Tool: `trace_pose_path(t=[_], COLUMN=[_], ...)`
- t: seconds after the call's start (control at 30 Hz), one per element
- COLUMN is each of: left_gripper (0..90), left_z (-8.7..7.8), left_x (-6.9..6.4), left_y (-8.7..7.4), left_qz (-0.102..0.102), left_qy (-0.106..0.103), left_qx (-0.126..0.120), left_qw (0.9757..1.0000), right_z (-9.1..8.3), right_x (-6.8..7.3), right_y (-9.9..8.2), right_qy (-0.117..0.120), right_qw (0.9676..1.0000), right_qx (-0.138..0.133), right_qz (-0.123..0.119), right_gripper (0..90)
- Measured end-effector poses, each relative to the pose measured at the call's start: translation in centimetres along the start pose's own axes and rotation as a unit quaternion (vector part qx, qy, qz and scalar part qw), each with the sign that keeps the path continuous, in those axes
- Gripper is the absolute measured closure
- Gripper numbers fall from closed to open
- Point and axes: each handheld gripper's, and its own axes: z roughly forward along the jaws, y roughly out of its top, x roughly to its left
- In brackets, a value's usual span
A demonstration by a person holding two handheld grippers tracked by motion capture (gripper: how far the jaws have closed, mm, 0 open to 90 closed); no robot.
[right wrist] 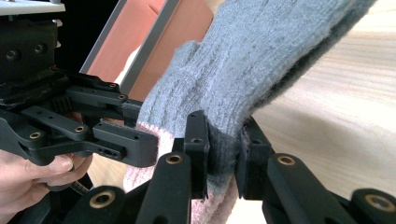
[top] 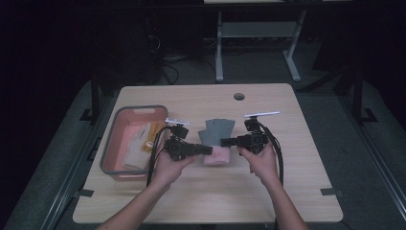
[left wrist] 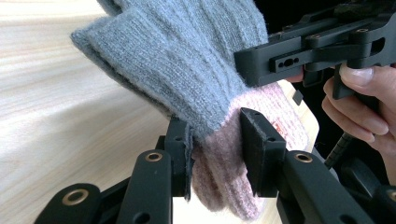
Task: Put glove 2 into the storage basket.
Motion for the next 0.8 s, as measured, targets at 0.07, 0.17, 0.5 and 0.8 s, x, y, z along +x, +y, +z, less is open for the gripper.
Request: trace_pose_path(t=[0.07,0.17,0.5,0.8], left_gripper=[65.9,65.9,65.9,65.9], left_z=[-0.4,-0.9,-2.3,-3.5], left_x=[0.0,0.1,0.2,0.6], left_y=[0.1,0.3,1.4,1.8], left_qz=[0.001,0.004,0.003,0.001], left_qy=[0.002,0.002,0.007,0.006], left_qx=[-0.002,-0.005,-0.013,-0.018], left_qw=[1.0,1.0,0.9999,0.9998], right_z=[0.2,0.2,0.5,1.0], right_x=[0.4,0.8,1.8,2.5], right_y=[0.4,0.7,2.3,3.2], right_qy=[0.004,0.007,0.015,0.022], right_qw=[1.0,1.0,0.9998,0.9996], right_qx=[0.001,0.0,0.002,0.005], right_qz=[-0.001,-0.002,-0.01,-0.014], right_gripper=[77.0,77.0,77.0,77.0])
